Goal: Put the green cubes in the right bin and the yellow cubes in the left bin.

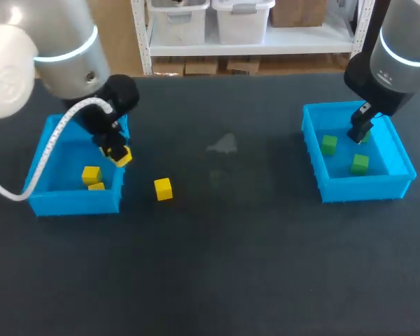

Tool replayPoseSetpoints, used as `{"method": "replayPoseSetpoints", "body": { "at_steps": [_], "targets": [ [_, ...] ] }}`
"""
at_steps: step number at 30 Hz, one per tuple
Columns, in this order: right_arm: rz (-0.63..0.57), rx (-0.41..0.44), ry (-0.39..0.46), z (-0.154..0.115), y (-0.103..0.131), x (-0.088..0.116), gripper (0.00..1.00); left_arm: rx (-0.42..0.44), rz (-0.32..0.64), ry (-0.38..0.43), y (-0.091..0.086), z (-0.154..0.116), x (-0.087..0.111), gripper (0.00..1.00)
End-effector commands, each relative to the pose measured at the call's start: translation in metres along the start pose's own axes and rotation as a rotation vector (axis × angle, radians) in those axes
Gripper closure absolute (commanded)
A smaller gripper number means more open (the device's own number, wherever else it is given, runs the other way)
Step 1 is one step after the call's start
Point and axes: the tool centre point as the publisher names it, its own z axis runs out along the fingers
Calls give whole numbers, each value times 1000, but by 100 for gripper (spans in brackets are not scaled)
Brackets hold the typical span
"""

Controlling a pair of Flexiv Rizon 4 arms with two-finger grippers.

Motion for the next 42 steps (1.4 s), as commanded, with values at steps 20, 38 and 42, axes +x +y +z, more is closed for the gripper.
{"method": "replayPoseSetpoints", "body": {
  "at_steps": [20,38,42],
  "targets": [
    [1,2,-3,0,0,1,0,0,-184,-74,32,13,49,31],
    [1,2,-3,0,0,1,0,-39,-108,-105,33,-21,27,0],
    [1,2,-3,0,0,1,0,-45,-46,-97,27,-33,9,0]
  ]
}}
